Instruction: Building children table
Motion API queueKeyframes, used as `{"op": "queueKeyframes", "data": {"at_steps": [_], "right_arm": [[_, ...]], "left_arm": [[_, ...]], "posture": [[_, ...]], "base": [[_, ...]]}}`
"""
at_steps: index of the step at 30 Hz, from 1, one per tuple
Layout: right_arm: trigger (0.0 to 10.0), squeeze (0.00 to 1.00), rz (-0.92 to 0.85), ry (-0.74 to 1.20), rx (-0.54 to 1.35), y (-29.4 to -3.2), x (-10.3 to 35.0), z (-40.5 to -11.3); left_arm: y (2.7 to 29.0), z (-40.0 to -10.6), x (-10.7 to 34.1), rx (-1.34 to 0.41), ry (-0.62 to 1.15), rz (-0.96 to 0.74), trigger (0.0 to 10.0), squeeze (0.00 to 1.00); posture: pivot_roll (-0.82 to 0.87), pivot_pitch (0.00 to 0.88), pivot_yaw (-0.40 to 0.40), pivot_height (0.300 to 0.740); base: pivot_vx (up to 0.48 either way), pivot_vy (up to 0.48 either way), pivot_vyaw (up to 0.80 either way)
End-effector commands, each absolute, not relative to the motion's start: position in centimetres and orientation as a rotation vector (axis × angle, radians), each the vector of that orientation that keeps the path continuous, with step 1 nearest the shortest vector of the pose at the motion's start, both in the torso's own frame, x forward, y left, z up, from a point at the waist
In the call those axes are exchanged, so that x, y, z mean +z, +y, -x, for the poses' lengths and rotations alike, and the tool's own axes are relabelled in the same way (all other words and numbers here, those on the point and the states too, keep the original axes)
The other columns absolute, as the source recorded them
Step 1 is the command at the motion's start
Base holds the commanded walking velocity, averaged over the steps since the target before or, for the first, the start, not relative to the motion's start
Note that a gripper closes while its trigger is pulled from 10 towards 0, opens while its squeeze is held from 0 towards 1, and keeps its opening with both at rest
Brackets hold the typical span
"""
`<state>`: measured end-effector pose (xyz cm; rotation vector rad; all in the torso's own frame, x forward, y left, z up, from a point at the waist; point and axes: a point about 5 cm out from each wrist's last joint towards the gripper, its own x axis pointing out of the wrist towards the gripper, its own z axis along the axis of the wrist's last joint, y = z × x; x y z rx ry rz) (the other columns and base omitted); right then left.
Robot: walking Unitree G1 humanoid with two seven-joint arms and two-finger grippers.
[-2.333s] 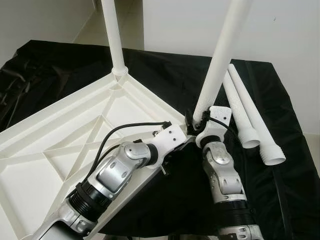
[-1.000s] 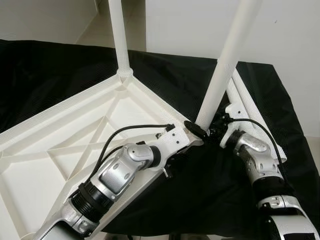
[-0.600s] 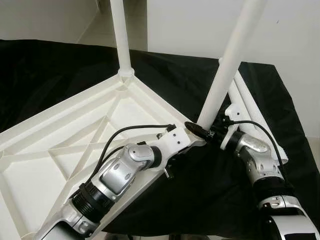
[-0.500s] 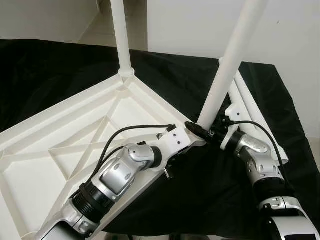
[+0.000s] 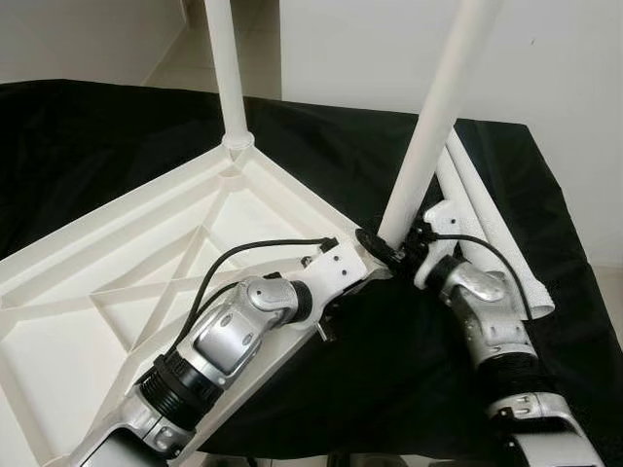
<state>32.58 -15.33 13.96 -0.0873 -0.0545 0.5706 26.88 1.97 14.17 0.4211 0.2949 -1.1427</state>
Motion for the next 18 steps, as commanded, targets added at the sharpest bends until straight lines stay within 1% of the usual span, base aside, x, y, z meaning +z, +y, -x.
{"op": "queueKeyframes", "data": {"at_steps": [1,3,7,8,11,13,14,15,18], "right_arm": [[10.0,0.0,0.059,0.01,0.364,-17.0,13.2,-32.7],[10.0,0.0,-0.002,0.01,0.284,-15.9,13.0,-32.4],[10.0,0.0,-0.041,0.012,0.224,-15.1,12.9,-32.0],[10.0,0.0,-0.041,0.012,0.224,-15.1,12.9,-32.0],[10.0,0.0,-0.071,0.003,0.098,-14.7,12.9,-31.8],[10.0,0.0,-0.071,0.003,0.098,-14.7,12.9,-31.8],[10.0,0.0,-0.073,-0.005,0.049,-14.8,13.0,-31.8],[10.0,0.0,-0.073,-0.005,0.049,-14.8,13.0,-31.8],[10.0,0.0,-0.054,-0.029,-0.143,-14.5,13.4,-31.2]], "left_arm": [[1.5,-25.3,12.5,-1.23,0.379,-0.394,10.0,0.0],[1.4,-25.3,12.5,-1.23,0.379,-0.394,10.0,0.0],[1.4,-25.3,12.5,-1.232,0.379,-0.395,10.0,0.0],[1.4,-25.3,12.5,-1.232,0.379,-0.395,10.0,0.0],[1.3,-25.3,12.5,-1.238,0.379,-0.395,10.0,0.0],[1.3,-25.3,12.5,-1.238,0.379,-0.395,10.0,0.0],[1.3,-25.3,12.4,-1.24,0.379,-0.396,10.0,0.0],[1.3,-25.3,12.4,-1.24,0.379,-0.396,10.0,0.0],[1.2,-25.2,12.4,-1.248,0.378,-0.4,10.0,0.0]], "posture": [[-0.03,0.099,-0.013,0.74],[-0.03,0.096,-0.014,0.74],[-0.03,0.092,-0.014,0.74],[-0.03,0.092,-0.014,0.74],[-0.04,0.086,-0.014,0.74],[-0.04,0.086,-0.014,0.74],[-0.04,0.084,-0.013,0.74],[-0.04,0.084,-0.013,0.74],[-0.04,0.08,-0.011,0.74]], "base": [[0.0,0.0,0.0],[0.0,0.0,0.0],[0.0,0.0,0.0],[0.0,0.0,0.0],[0.0,0.0,0.0],[0.0,0.0,0.0],[0.0,0.0,0.0],[0.0,0.0,0.0],[0.0,0.0,0.0]]}}
